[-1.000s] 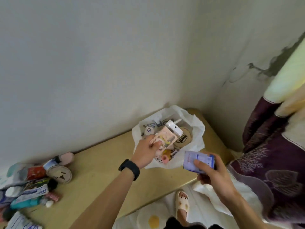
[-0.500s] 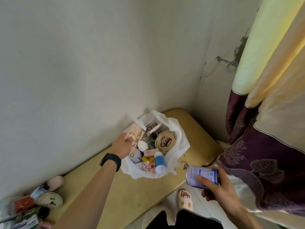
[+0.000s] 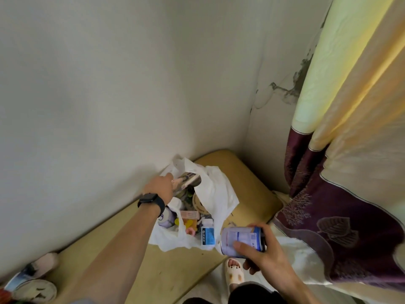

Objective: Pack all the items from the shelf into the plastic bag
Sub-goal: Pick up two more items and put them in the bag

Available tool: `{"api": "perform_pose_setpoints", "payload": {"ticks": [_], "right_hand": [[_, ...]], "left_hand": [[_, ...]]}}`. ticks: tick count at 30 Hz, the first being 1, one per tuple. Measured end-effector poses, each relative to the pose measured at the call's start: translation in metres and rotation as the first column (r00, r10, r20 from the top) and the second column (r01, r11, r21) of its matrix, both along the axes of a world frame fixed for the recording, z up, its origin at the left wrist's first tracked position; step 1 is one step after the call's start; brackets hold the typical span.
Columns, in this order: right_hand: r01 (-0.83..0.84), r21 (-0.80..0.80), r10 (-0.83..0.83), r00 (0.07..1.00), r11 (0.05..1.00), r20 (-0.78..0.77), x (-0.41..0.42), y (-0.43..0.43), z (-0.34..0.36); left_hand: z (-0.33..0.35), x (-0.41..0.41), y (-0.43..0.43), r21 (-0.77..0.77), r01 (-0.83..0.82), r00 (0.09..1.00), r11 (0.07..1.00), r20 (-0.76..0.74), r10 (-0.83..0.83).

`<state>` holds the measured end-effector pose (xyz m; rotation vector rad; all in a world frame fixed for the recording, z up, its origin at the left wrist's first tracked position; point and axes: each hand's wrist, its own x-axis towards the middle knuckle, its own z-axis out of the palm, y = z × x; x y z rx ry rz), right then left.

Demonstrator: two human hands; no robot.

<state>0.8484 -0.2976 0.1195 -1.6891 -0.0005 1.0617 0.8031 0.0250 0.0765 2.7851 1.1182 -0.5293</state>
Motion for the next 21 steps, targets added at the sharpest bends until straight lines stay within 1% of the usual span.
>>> {"api": "perform_pose_setpoints", "payload": {"ticks": [1, 2, 3, 4, 5, 6, 7, 9, 10, 11, 13, 14, 15, 16, 18, 20, 21], "right_hand": [[-0.01, -0.004, 0.01, 1.0, 1.0, -0.006, -0.002, 0.001, 0.0], [-0.02, -0.013, 0.02, 1.0, 1.0, -0.012, -0.003, 0.002, -0.001], [-0.029, -0.025, 0.028, 0.999, 0.999, -0.018, -0.005, 0.004, -0.003], [-0.04, -0.037, 0.039, 0.999, 0.999, -0.025, -0.006, 0.006, -0.006], [-0.057, -0.048, 0.056, 0.998, 0.997, -0.03, -0.007, 0.01, -0.007], [-0.079, -0.057, 0.077, 0.996, 0.995, -0.032, -0.008, 0.015, -0.009], [-0.1, -0.059, 0.099, 0.995, 0.993, -0.027, -0.009, 0.02, -0.01], [-0.154, -0.062, 0.154, 0.988, 0.986, 0.008, -0.008, 0.03, -0.014], [-0.188, -0.074, 0.191, 0.981, 0.979, 0.034, -0.008, 0.036, -0.015], [-0.222, -0.092, 0.228, 0.972, 0.971, 0.061, -0.007, 0.041, -0.017], [-0.289, -0.132, 0.306, 0.944, 0.948, 0.124, -0.006, 0.052, -0.026], [-0.324, -0.158, 0.348, 0.924, 0.933, 0.159, -0.005, 0.057, -0.033], [-0.351, -0.186, 0.385, 0.902, 0.918, 0.196, -0.004, 0.062, -0.041], [-0.372, -0.214, 0.418, 0.877, 0.903, 0.236, -0.002, 0.068, -0.048], [-0.425, -0.276, 0.498, 0.814, 0.862, 0.299, 0.0, 0.082, -0.06], [-0.489, -0.319, 0.58, 0.738, 0.812, 0.344, 0.001, 0.099, -0.066], [-0.519, -0.334, 0.616, 0.701, 0.787, 0.359, 0.0, 0.107, -0.069]], "left_hand": [[-0.002, 0.0, -0.001, -0.079, -0.066, 0.991, 0.995, 0.111, 0.074], [-0.003, -0.004, -0.004, -0.165, -0.147, 0.955, 0.975, 0.234, 0.183], [-0.005, -0.01, -0.009, -0.241, -0.228, 0.884, 0.943, 0.356, 0.304], [-0.009, -0.018, -0.016, -0.29, -0.308, 0.787, 0.906, 0.457, 0.414], [-0.014, -0.029, -0.026, -0.316, -0.381, 0.694, 0.869, 0.524, 0.494], [-0.021, -0.041, -0.037, -0.333, -0.441, 0.641, 0.833, 0.533, 0.552], [-0.029, -0.052, -0.049, -0.332, -0.483, 0.644, 0.81, 0.491, 0.586], [-0.047, -0.07, -0.071, -0.26, -0.524, 0.764, 0.811, 0.276, 0.582], [-0.054, -0.076, -0.078, -0.228, -0.536, 0.8, 0.813, 0.171, 0.575], [-0.06, -0.08, -0.082, -0.227, -0.546, 0.811, 0.807, 0.098, 0.577], [-0.068, -0.082, -0.079, -0.239, -0.54, 0.827, 0.807, 0.026, 0.561], [-0.07, -0.083, -0.076, -0.246, -0.537, 0.828, 0.807, 0.033, 0.56], [-0.069, -0.085, -0.074, -0.274, -0.551, 0.807, 0.788, 0.066, 0.587], [-0.065, -0.087, -0.073, -0.332, -0.585, 0.75, 0.74, 0.124, 0.649], [-0.05, -0.098, -0.078, -0.503, -0.634, 0.551, 0.587, 0.239, 0.8], [-0.023, -0.113, -0.088, -0.678, -0.598, 0.34, 0.429, 0.27, 0.901], [-0.008, -0.121, -0.089, -0.761, -0.538, 0.251, 0.364, 0.267, 0.93]]}}
